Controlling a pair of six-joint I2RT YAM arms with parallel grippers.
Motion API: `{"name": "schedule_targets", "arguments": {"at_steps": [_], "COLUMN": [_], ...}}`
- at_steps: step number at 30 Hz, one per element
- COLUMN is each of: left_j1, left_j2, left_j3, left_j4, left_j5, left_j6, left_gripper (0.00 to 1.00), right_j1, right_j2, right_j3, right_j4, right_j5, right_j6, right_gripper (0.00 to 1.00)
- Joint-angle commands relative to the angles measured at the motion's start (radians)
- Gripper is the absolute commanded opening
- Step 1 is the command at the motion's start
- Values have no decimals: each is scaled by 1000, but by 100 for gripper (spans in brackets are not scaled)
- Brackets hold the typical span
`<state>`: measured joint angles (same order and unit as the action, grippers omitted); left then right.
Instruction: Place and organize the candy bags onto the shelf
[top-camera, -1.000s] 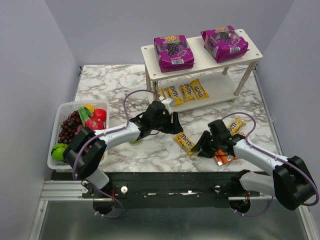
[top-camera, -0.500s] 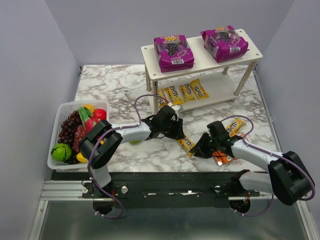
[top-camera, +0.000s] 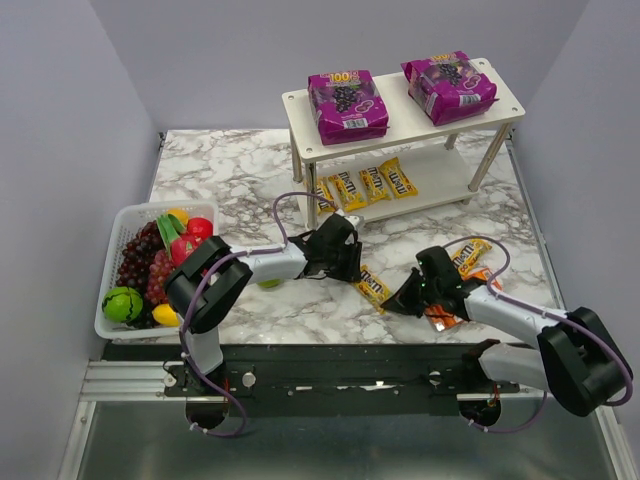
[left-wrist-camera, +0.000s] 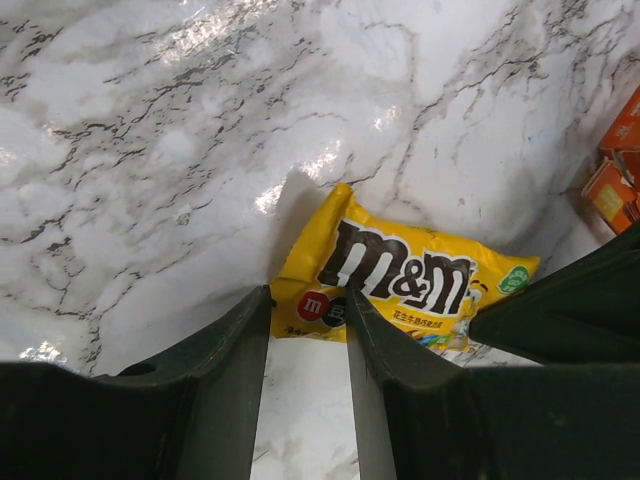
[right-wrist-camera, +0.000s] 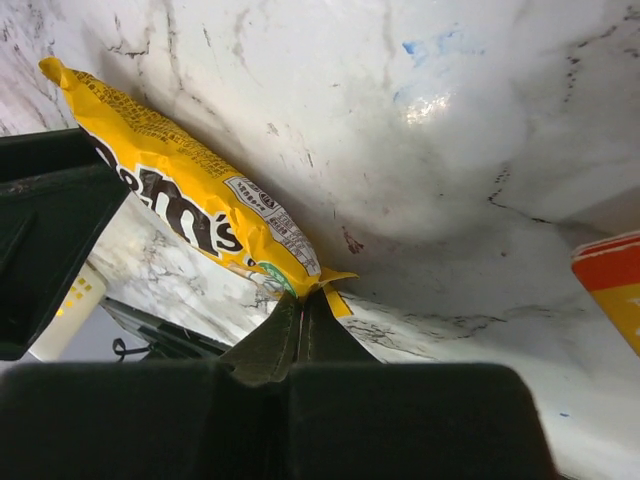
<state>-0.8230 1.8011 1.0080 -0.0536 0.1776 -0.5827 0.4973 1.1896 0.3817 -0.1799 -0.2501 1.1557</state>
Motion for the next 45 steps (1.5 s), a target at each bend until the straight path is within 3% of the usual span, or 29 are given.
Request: {"name": "schedule_targets", "arguments": {"at_steps": [1, 13, 21, 28, 33, 38, 45], "left_j1": [4, 4, 5, 4, 5, 4, 7], "left_j2": [-9, -337, -555, -618, -638, -663, -666], "left_j3": [23, -149, -293, -316, -322, -328, -330], "left_j4": [-87, -85, -38, -60, -69, -77, -71], "left_j5": [-79, -170, -228, -254, -260, -251, -279], "left_j6": [18, 6, 4, 9, 18, 46, 44], "left_gripper": [44, 49, 55, 55, 55, 55, 55], "right_j1": [1, -31, -250, -422, -522, -549, -565], "right_j2": [-40, -246, -231, -85, 103, 293, 481], "right_j3": [-35, 144, 363, 594, 686, 802, 914], "right_j4": [-87, -315, -328, -279, -146, -96, -81], "right_j5": [48, 189, 163, 81, -67, -173, -120], "right_j6": [-11, -91, -249, -347, -387, -421, -442], "right_gripper": [1, 1, 1, 1, 1, 1, 1]}}
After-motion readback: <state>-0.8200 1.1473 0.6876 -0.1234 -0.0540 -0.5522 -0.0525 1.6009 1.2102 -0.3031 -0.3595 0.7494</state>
